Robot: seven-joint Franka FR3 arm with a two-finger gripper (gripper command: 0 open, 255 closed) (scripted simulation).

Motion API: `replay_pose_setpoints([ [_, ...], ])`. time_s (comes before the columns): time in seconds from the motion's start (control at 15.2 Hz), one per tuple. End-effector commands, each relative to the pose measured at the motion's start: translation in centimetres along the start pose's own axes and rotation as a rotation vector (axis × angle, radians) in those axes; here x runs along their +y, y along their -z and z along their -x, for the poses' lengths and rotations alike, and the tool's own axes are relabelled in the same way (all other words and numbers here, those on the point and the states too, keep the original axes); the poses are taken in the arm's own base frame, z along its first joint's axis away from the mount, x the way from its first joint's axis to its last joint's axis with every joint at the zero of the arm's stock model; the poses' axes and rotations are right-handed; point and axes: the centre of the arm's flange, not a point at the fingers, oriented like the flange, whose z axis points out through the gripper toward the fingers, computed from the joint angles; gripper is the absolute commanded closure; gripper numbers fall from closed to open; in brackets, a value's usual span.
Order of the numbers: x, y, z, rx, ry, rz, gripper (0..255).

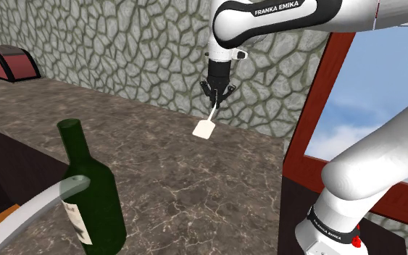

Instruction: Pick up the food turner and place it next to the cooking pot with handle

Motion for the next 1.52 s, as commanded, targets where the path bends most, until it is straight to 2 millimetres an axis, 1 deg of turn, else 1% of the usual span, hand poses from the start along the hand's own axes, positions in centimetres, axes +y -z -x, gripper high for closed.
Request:
replay_pose_setpoints([
  [0.0,0.0,1.1,-0.1,0.0,0.0,0.0,255],
  [0.2,0.0,2.7,-0.2,0.0,0.0,0.0,255],
  [1.45,6.3,4.3,24.0,0.0,0.0,0.0,255],
])
